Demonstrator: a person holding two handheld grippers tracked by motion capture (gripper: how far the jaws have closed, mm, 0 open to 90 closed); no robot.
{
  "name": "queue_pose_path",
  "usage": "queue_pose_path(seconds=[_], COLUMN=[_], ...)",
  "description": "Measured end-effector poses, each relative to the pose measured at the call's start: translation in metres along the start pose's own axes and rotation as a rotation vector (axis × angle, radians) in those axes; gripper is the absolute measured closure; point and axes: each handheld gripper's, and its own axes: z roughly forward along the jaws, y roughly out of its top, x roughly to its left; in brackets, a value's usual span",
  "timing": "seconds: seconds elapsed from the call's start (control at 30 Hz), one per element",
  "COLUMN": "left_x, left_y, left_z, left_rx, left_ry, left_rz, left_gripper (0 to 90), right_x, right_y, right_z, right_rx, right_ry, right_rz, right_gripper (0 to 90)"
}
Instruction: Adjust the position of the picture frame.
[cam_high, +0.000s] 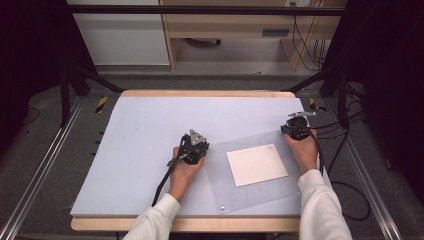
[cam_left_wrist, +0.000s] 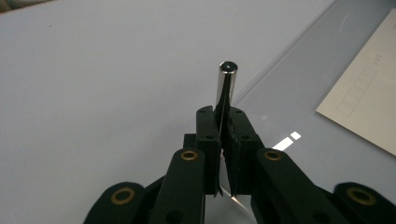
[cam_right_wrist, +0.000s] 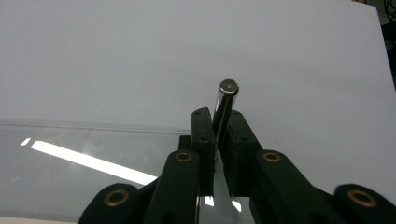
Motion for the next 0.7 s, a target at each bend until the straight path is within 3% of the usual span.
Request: queue_pose_path(seconds=[0.47, 0.57, 0.7], left_x=[0.001, 0.005, 0.005], left_y=[0.003, 0.007, 0.012], left_z=[0.000, -0.001, -0.004], left_rx=[0.016, 0.048, 0.056], left_ry=[-0.008, -0.024, -0.025], left_rz=[-0.010, -0.017, -0.011], left_gripper=[84.8, 85.0, 85.0], right_x=[0.001, 0.002, 0.002], right_y=[0.001, 0.003, 0.006], right_z=[0.001, -0.003, -0.008], right_rx=[0.022, 0.046, 0.060], right_ry=[0.000, -0.003, 0.005], right_rz=[-0.002, -0.019, -0.029], right_gripper=[85.6, 85.8, 85.8])
